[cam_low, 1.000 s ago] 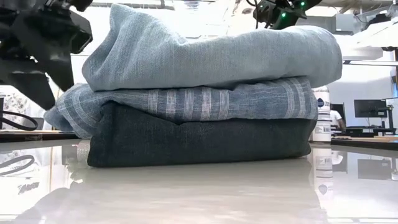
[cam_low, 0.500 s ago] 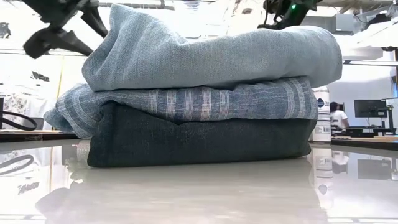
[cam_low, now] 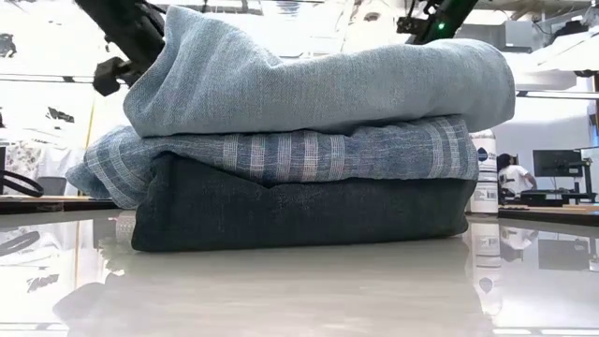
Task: Fold Laundry from Bin
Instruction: Put the stacked clothes into the red laundry bin
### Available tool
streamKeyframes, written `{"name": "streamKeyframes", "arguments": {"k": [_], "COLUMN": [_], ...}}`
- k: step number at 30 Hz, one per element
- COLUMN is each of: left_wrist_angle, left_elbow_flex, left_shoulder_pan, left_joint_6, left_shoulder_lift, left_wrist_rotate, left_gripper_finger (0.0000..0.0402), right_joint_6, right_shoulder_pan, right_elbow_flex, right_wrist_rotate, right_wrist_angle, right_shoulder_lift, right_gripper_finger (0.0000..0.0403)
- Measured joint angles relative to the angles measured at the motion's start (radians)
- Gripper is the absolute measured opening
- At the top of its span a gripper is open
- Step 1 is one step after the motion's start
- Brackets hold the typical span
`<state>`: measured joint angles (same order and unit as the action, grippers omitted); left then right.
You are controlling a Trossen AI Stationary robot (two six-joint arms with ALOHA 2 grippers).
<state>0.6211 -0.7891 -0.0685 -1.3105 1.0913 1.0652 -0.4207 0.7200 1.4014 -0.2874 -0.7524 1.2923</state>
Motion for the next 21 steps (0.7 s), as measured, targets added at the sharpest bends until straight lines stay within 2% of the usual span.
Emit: {"name": "streamKeyframes", "arguments": {"k": [6,16,21], "left_wrist_angle": [-0.101,-0.099,-0.097], "left_elbow_flex": [0.000,0.010,0.010], "left_shoulder_pan": [0.128,0.301,0.343], "left_joint_6": [0.123,0.246,0.292], "left_shoulder_lift": [0.042,0.071,0.071], "left_wrist_rotate": [0.002,-0.015,-0.072], "left_gripper_finger": [0.0178,0.0178,0.0178], "right_joint_6": [0.004,0.055,0.088], "right_shoulder_pan": [0.000,-0.001,-0.007], "right_elbow_flex": [0.000,0.000,0.000], "right_wrist_rotate": [0.000,-0.001,-0.001], "right_wrist_angle": [-0.002,-0.007,-0.020], "right_shoulder_lift": [-0.029,-0.056,-0.056], "right_gripper_finger": [0.0024,0.0024,0.0024]}}
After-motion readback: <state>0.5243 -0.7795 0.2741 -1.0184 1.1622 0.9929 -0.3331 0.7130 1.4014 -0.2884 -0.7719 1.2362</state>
